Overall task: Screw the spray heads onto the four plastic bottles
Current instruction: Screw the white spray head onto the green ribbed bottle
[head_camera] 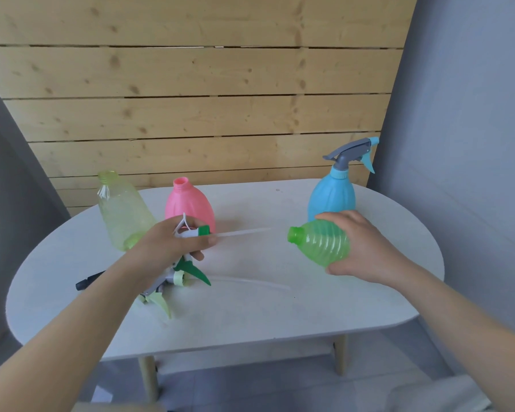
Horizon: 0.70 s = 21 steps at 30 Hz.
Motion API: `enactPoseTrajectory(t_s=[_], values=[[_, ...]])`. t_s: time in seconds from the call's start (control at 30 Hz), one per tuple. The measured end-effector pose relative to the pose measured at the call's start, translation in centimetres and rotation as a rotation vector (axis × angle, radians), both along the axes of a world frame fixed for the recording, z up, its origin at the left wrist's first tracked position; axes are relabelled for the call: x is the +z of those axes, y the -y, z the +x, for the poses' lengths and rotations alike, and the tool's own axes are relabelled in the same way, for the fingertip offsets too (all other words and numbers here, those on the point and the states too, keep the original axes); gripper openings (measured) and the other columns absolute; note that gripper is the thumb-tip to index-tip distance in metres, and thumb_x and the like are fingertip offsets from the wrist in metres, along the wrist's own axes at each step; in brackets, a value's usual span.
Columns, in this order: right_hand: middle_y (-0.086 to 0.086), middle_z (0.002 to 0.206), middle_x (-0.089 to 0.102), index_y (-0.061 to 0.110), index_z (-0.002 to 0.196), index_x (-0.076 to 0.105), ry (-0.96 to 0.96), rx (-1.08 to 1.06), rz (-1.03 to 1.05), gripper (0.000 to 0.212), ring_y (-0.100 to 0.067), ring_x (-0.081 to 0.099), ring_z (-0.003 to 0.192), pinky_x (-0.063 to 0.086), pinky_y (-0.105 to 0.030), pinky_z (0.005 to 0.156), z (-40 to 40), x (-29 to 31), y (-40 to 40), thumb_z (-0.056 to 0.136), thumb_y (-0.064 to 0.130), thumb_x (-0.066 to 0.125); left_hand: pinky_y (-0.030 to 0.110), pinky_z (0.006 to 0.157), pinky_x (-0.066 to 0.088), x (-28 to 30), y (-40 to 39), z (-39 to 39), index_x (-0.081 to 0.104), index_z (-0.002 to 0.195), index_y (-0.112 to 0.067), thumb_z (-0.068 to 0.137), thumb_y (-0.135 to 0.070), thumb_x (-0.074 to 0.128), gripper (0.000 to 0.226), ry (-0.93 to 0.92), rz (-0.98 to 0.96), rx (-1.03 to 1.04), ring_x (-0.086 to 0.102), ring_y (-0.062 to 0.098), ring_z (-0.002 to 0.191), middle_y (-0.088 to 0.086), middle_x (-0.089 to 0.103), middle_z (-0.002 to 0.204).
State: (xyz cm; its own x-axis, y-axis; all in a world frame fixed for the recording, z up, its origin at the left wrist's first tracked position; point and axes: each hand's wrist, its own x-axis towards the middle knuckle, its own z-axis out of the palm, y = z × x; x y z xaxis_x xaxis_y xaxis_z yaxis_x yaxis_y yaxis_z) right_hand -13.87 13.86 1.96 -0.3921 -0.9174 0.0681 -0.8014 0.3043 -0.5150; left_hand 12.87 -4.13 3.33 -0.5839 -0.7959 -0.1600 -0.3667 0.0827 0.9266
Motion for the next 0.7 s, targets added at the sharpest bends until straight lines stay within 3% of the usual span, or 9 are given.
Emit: enactPoseTrajectory(t_s=[0.2,0.3,0.43,0.53,0.7], values=[[0.011,0.121,0.037,0.039,0.128,0.041,0.083,0.039,-0.071,0.088,-0.015,0.039,0.120,0.037,-0.033,0.098,0.3,-0.4,0.2,0.053,0.019,0.083,0.020,0.047,0.040,0.4,-0.3,-0.1,0.064,0.092,-0.018,0.072,-0.032,0.079,0.028,-0.006,-0.007,-0.033,0.056,0.012,0.058,-0.004,0.065,0.054],[0.009,0.121,0.037,0.036,0.128,0.041,0.118,0.006,-0.079,0.088,-0.014,0.038,0.118,0.036,-0.027,0.091,-0.2,-0.7,0.3,0.053,0.018,0.084,0.016,0.039,0.037,0.6,0.0,0.1,0.064,0.087,-0.022,0.073,-0.033,0.078,0.023,-0.005,-0.005,-0.021,0.053,0.005,0.046,-0.006,0.064,0.053],[0.009,0.120,0.034,0.041,0.125,0.039,0.207,-0.044,-0.088,0.087,-0.010,0.039,0.109,0.034,-0.011,0.068,-0.8,-0.9,0.4,0.055,0.018,0.085,0.029,0.058,0.040,0.6,0.3,0.5,0.065,0.087,-0.022,0.053,-0.048,0.080,0.046,-0.007,-0.001,-0.038,0.056,0.016,0.064,-0.001,0.065,0.060],[0.009,0.121,0.035,0.048,0.118,0.037,0.227,-0.035,-0.095,0.084,-0.009,0.039,0.108,0.031,-0.008,0.068,-0.8,-0.8,0.4,0.055,0.019,0.085,0.031,0.059,0.040,0.4,0.3,0.6,0.064,0.087,-0.023,0.052,-0.050,0.079,0.047,-0.004,0.000,-0.035,0.056,0.019,0.066,0.000,0.066,0.060],[0.010,0.122,0.036,0.050,0.116,0.036,0.210,0.019,-0.110,0.085,-0.008,0.039,0.110,0.031,-0.007,0.074,-0.2,-0.6,0.6,0.054,0.019,0.085,0.022,0.050,0.039,0.6,0.2,0.3,0.064,0.084,-0.023,0.062,-0.042,0.079,0.033,-0.006,0.001,-0.037,0.055,0.012,0.058,-0.003,0.065,0.057]])
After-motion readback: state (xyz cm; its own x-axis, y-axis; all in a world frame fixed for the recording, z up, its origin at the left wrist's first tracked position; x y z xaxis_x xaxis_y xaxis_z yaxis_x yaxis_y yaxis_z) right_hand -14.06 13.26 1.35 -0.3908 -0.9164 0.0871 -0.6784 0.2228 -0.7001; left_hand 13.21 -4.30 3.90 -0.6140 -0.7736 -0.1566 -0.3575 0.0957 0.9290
